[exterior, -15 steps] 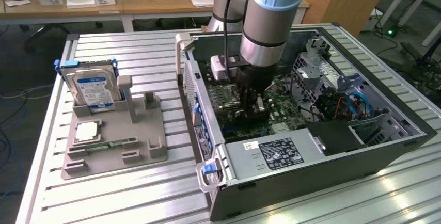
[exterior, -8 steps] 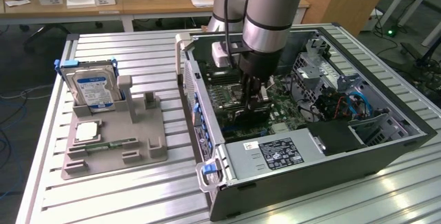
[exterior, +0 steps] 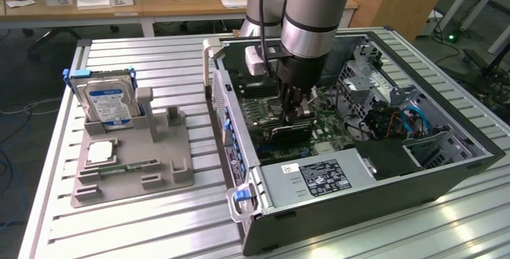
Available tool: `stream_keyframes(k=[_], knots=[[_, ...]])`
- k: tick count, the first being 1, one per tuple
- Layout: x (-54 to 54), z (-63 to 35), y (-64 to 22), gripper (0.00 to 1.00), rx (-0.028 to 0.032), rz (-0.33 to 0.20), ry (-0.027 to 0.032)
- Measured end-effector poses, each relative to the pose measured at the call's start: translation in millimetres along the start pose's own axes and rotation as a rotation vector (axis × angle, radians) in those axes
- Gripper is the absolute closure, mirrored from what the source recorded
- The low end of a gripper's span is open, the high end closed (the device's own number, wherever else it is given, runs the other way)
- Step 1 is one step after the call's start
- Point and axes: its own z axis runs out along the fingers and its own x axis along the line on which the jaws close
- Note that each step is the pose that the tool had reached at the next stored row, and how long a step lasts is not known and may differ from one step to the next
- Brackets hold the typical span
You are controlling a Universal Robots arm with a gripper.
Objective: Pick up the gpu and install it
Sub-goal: 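Insert the gpu into the slot, then press down on the gpu until it lock into place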
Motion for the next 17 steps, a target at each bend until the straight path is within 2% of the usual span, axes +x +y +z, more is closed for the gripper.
stream_keyframes(k=[2, 3, 17], knots=[[0.0, 0.0, 0.0, 0.85, 0.0, 0.0, 0.0], [0.0, 0.0, 0.0, 0.9, 0.0, 0.0, 0.0], [0.0, 0.0, 0.0, 0.9, 0.0, 0.0, 0.0001]])
